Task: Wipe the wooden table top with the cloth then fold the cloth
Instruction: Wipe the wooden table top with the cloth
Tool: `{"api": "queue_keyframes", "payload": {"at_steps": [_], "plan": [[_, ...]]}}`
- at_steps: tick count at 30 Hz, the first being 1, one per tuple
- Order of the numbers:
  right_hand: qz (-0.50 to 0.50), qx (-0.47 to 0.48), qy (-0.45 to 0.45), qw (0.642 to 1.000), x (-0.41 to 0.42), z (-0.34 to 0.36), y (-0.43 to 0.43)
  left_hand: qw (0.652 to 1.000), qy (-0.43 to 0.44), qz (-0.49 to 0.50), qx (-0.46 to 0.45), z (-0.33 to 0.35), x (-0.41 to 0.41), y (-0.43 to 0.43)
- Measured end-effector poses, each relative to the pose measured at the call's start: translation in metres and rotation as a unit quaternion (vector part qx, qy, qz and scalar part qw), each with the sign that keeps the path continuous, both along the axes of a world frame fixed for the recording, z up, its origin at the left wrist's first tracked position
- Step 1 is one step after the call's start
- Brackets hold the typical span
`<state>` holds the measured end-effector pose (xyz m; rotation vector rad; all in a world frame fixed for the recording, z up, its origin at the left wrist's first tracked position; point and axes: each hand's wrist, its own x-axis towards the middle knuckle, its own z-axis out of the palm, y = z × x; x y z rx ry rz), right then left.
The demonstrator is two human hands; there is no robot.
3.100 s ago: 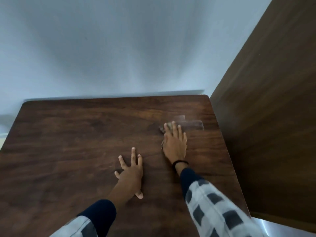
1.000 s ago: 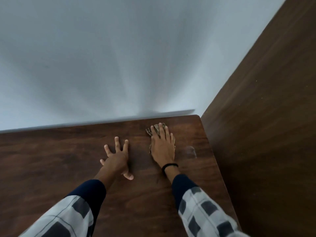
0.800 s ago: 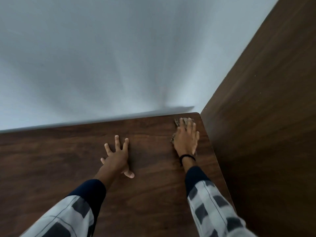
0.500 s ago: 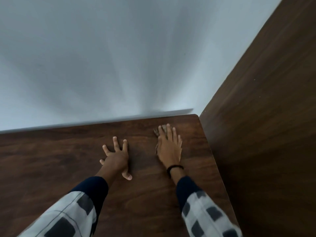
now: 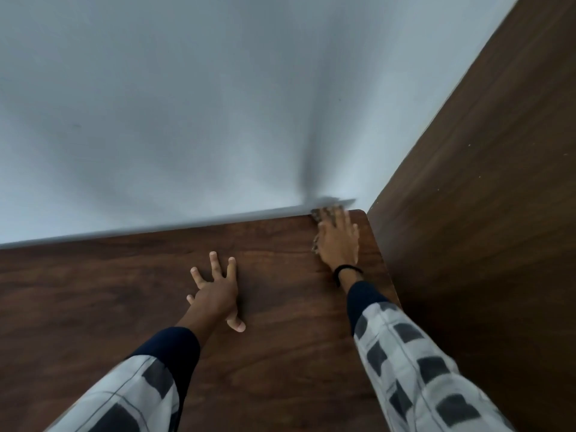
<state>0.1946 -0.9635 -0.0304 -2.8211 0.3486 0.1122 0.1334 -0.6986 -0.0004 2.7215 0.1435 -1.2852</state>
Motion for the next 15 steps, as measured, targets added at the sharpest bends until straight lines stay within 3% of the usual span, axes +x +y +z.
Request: {"api": "queue_keyframes", "payload": {"at_steps": [5, 11, 15], "plan": [[-0.152, 0.024, -0.019, 0.988, -0.029, -0.005, -0.016, 1.0, 0.003, 0.0, 0.002, 0.001, 0.002, -0.003], [0.034, 0.007, -0.007, 0.999, -0.029, -0.01, 0.014, 1.0, 0.002, -0.001, 0.003, -0.002, 0.004, -0.002], [-0.089, 0.026, 0.001, 0.996, -0.022, 0.002, -0.028, 1.0, -0.018, -0.01, -0.012, -0.006, -0.002, 0.006]]}}
